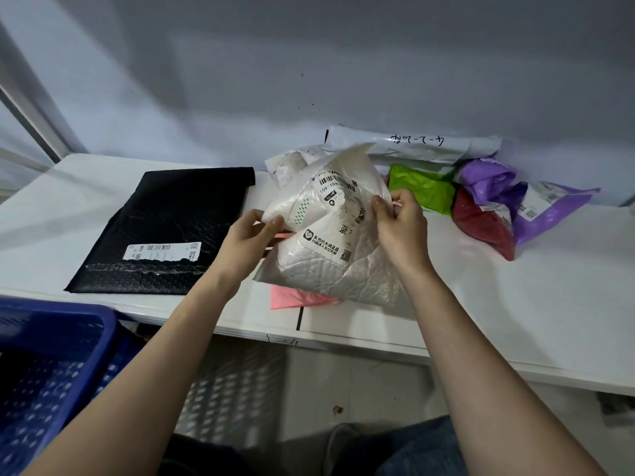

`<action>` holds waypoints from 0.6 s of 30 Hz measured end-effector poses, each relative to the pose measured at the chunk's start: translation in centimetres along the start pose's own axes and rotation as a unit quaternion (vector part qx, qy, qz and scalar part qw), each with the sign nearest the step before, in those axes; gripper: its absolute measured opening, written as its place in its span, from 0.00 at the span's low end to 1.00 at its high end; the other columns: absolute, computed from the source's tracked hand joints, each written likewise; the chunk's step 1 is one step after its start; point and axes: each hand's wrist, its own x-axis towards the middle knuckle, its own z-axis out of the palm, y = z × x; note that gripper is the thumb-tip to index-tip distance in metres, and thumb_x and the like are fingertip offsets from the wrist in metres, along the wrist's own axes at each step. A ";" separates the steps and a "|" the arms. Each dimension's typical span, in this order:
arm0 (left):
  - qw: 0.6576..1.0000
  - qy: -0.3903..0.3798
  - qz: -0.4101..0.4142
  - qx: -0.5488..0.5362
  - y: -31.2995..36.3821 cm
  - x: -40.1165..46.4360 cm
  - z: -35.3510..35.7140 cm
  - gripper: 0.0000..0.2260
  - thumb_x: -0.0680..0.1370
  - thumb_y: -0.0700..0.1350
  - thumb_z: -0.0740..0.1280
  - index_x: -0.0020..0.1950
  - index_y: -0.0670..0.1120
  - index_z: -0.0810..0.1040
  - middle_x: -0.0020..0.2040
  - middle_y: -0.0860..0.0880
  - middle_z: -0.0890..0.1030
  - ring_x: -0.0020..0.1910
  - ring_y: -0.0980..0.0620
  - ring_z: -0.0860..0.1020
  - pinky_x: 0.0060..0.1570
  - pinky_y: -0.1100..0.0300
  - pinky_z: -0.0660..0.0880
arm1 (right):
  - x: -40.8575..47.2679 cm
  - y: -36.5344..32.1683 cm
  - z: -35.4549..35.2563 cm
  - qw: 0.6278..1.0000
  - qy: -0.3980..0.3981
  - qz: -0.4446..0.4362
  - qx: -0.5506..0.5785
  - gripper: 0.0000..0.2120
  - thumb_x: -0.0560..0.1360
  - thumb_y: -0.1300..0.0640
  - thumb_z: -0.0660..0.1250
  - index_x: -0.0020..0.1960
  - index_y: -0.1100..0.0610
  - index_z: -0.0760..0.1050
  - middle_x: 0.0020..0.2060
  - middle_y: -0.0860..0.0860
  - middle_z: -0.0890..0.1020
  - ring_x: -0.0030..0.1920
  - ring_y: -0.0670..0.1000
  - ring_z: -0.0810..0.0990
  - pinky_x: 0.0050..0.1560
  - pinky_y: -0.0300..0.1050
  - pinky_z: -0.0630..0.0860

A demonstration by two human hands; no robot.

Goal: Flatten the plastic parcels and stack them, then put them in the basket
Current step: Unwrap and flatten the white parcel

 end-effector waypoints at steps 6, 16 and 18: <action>0.997 0.065 -0.015 -0.042 0.3 0.1 0.1 0.07 0.82 0.44 0.59 0.45 0.45 0.67 0.47 0.46 0.79 0.33 0.57 0.83 0.31 0.64 0.78 | 0.0 -0.2 -0.3 0.997 -0.006 -0.052 -0.051 0.06 0.78 0.56 0.63 0.50 0.59 0.72 0.37 0.51 0.76 0.39 0.53 0.74 0.41 0.47 0.68; 0.979 0.197 0.038 0.030 -0.4 1.3 -1.0 0.10 0.79 0.34 0.53 0.43 0.49 0.61 0.35 0.51 0.66 0.33 0.52 0.64 0.25 0.63 0.64 | -1.1 -1.0 0.1 0.988 -0.046 -0.090 -0.116 0.08 0.79 0.55 0.61 0.54 0.57 0.71 0.48 0.55 0.82 0.51 0.59 0.78 0.49 0.52 0.73; 0.975 0.208 0.050 0.055 -0.4 1.4 -1.3 0.13 0.74 0.30 0.53 0.44 0.49 0.63 0.35 0.52 0.64 0.34 0.53 0.61 0.29 0.61 0.61 | -1.2 -1.0 0.4 0.985 -0.056 -0.100 -0.132 0.07 0.79 0.55 0.60 0.54 0.56 0.71 0.48 0.55 0.82 0.50 0.60 0.78 0.47 0.52 0.73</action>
